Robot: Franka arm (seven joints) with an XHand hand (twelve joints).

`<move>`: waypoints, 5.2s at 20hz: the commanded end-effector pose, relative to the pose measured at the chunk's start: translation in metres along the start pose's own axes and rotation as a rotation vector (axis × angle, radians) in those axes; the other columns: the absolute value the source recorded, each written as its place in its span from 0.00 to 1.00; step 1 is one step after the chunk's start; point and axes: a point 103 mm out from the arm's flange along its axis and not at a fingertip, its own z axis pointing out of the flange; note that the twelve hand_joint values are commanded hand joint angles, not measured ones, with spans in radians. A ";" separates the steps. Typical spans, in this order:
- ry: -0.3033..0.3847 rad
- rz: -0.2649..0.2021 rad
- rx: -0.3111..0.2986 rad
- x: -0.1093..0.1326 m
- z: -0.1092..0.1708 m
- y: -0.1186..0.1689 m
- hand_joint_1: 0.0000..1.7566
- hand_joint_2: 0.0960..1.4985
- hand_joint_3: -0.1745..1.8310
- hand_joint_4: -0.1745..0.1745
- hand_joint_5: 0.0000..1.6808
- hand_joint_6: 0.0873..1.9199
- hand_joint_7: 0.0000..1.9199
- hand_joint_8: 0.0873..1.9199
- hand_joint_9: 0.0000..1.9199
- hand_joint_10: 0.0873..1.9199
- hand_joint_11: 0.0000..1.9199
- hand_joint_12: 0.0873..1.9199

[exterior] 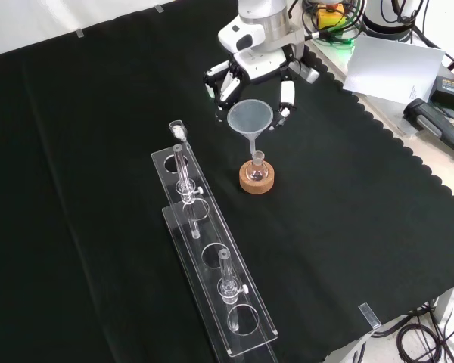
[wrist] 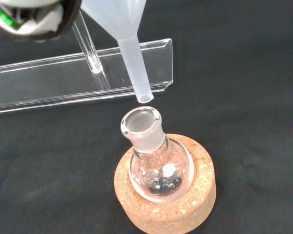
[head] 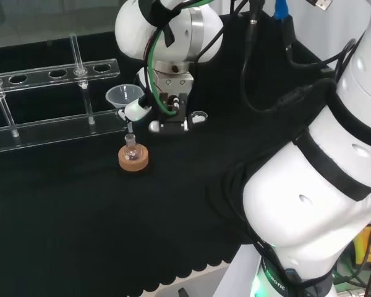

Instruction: Place the funnel on the round-bottom flask.

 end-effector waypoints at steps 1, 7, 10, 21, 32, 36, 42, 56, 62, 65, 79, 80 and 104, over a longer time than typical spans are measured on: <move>-0.001 0.003 0.002 0.005 0.002 -0.001 0.48 0.34 0.54 0.31 0.42 0.32 0.56 0.42 0.46 0.21 0.00 0.79; 0.008 0.009 0.004 0.002 0.004 -0.003 0.48 0.34 0.54 0.31 0.42 0.32 0.56 0.43 0.46 0.21 0.00 0.79; 0.009 0.013 0.007 -0.004 0.004 -0.005 0.48 0.34 0.54 0.31 0.43 0.33 0.57 0.43 0.46 0.21 0.00 0.79; 0.023 0.028 0.011 -0.006 0.009 -0.005 0.48 0.34 0.54 0.31 0.43 0.33 0.57 0.42 0.46 0.21 0.00 0.79; 0.030 0.029 0.016 -0.006 0.011 -0.007 0.48 0.34 0.54 0.31 0.43 0.33 0.57 0.42 0.46 0.21 0.00 0.79; 0.028 0.023 0.007 -0.004 0.013 -0.008 0.48 0.34 0.54 0.30 0.43 0.33 0.57 0.42 0.46 0.21 0.00 0.79; 0.030 0.020 0.005 -0.005 0.019 -0.010 0.48 0.34 0.54 0.30 0.43 0.33 0.57 0.42 0.46 0.20 0.00 0.79; 0.027 0.004 0.003 -0.005 0.026 -0.012 0.49 0.34 0.54 0.30 0.42 0.33 0.56 0.42 0.46 0.20 0.00 0.80; 0.025 0.003 0.010 -0.005 0.029 -0.012 0.49 0.34 0.54 0.30 0.42 0.33 0.56 0.42 0.46 0.20 0.00 0.80; 0.026 0.001 0.010 -0.005 0.031 -0.011 0.49 0.34 0.54 0.30 0.42 0.33 0.56 0.42 0.46 0.20 0.00 0.80; -0.011 -0.027 -0.050 -0.011 0.047 -0.009 0.49 0.34 0.54 0.30 0.42 0.33 0.56 0.42 0.46 0.20 0.00 0.80; -0.016 -0.029 -0.048 -0.010 0.048 -0.009 0.49 0.34 0.54 0.30 0.42 0.33 0.56 0.42 0.46 0.20 0.00 0.80; -0.035 -0.036 0.008 -0.013 0.058 -0.008 0.41 0.32 0.45 0.30 0.31 0.27 0.49 0.37 0.40 0.23 0.00 0.78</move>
